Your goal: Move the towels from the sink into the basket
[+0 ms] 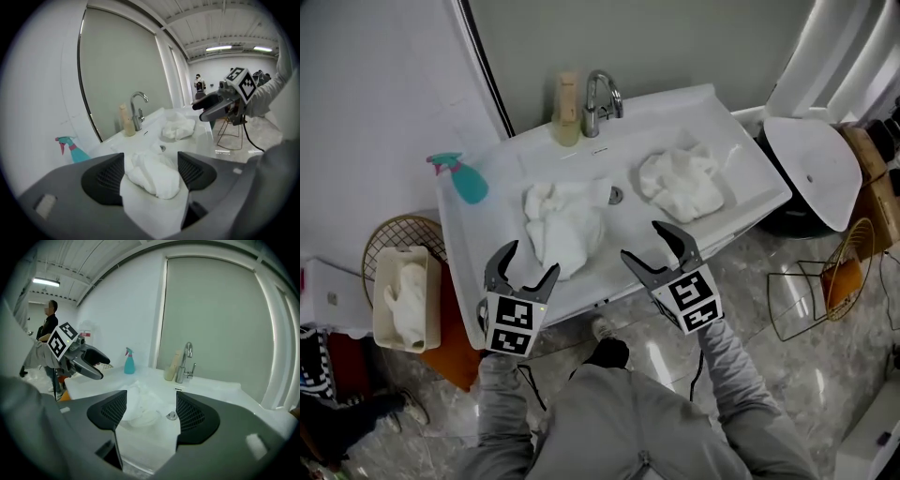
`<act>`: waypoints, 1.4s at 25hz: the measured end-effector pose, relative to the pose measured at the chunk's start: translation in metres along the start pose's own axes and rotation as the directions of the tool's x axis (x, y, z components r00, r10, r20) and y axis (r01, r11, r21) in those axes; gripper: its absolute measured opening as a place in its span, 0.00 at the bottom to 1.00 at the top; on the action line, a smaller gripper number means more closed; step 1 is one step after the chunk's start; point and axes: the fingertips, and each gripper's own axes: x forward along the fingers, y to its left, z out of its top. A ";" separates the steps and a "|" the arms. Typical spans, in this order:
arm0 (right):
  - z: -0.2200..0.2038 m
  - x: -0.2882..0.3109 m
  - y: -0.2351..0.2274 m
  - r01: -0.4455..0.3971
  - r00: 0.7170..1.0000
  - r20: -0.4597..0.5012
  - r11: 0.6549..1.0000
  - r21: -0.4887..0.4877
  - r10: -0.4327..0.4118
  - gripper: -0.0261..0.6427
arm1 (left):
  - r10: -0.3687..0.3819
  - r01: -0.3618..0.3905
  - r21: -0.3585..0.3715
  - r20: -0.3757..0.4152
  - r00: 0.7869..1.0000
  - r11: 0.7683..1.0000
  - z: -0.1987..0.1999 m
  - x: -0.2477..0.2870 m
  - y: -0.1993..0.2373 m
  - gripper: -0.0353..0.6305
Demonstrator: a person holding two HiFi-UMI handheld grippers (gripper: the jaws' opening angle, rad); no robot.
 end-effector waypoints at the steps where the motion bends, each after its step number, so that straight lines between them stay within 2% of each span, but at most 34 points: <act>1: -0.004 0.009 -0.004 -0.020 1.000 -0.020 1.000 -0.003 0.019 0.51 | -0.010 0.010 -0.005 -0.019 1.000 1.000 -0.002 0.010 0.001 0.63; 5: -0.016 0.054 -0.014 -0.116 0.989 -0.094 0.992 -0.043 0.112 0.56 | -0.024 0.021 -0.030 -0.105 0.994 0.999 -0.016 0.045 0.009 0.67; 9: -0.033 0.095 -0.012 -0.230 0.957 -0.209 0.964 -0.134 0.199 0.59 | -0.022 0.022 -0.003 -0.198 0.980 1.000 -0.032 0.068 0.014 0.69; 12: -0.048 0.123 -0.015 -0.289 0.931 -0.281 0.941 -0.177 0.233 0.59 | -0.030 0.029 -0.005 -0.243 0.970 1.000 -0.040 0.079 0.016 0.70; 16: -0.053 0.153 -0.016 -0.347 0.905 -0.328 0.915 -0.204 0.270 0.59 | -0.025 0.024 -0.008 -0.255 0.966 1.000 -0.045 0.085 0.015 0.71; 20: -0.065 0.179 -0.016 -0.423 0.868 -0.397 0.865 -0.270 0.300 0.59 | 0.036 -0.027 0.033 -0.317 0.948 0.999 -0.055 0.094 0.019 0.71; 24: -0.081 0.205 -0.010 -0.546 0.804 -0.471 0.764 -0.344 0.362 0.63 | 0.077 -0.058 0.055 -0.444 0.893 0.997 -0.071 0.106 0.015 0.73; 29: -0.098 0.241 -0.003 -0.679 0.716 -0.556 0.604 -0.417 0.421 0.64 | 0.062 -0.091 -0.024 -0.568 0.821 0.996 -0.085 0.124 0.006 0.75; 32: -0.109 0.262 0.005 -0.740 0.665 -0.596 0.504 -0.445 0.450 0.65 | 0.075 -0.112 -0.016 -0.652 0.754 0.994 -0.099 0.133 0.006 0.78; 35: -0.124 0.279 0.013 -0.790 0.609 -0.635 0.435 -0.432 0.475 0.65 | 0.095 -0.128 0.008 -0.716 0.692 0.992 -0.110 0.142 0.007 0.79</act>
